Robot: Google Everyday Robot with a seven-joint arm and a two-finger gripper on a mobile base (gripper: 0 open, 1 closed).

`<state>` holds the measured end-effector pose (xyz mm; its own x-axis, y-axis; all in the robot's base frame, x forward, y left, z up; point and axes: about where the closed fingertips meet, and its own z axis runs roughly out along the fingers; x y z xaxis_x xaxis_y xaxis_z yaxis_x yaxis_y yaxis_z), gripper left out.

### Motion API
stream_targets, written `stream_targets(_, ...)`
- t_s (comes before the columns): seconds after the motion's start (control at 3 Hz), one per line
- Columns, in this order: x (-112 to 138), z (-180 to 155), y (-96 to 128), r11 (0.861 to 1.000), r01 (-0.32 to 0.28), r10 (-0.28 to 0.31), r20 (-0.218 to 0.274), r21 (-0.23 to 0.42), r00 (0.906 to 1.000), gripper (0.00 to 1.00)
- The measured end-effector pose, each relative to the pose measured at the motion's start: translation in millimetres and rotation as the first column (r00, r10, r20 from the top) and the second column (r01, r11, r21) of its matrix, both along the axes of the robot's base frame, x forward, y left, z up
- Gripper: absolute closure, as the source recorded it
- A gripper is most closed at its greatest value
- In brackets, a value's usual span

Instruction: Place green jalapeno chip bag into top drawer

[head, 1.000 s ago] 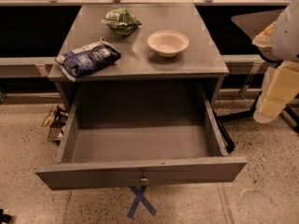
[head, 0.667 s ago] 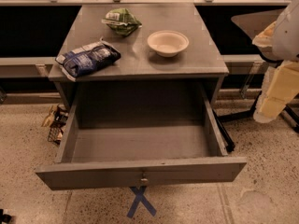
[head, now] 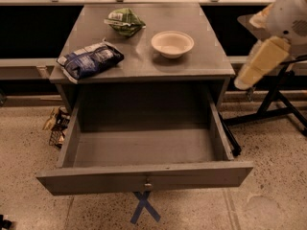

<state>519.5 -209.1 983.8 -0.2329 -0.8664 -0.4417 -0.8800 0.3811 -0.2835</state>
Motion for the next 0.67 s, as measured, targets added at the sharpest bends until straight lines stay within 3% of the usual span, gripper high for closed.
stream_targets(0.33, 75, 0, 16, 0.981, 0.042, -0.06, 0.095, 0.189, 0.9936, 0.0)
stream_targets(0.67, 151, -10, 50, 0.934, 0.086, -0.143, 0.141, 0.346, 0.9797, 0.0)
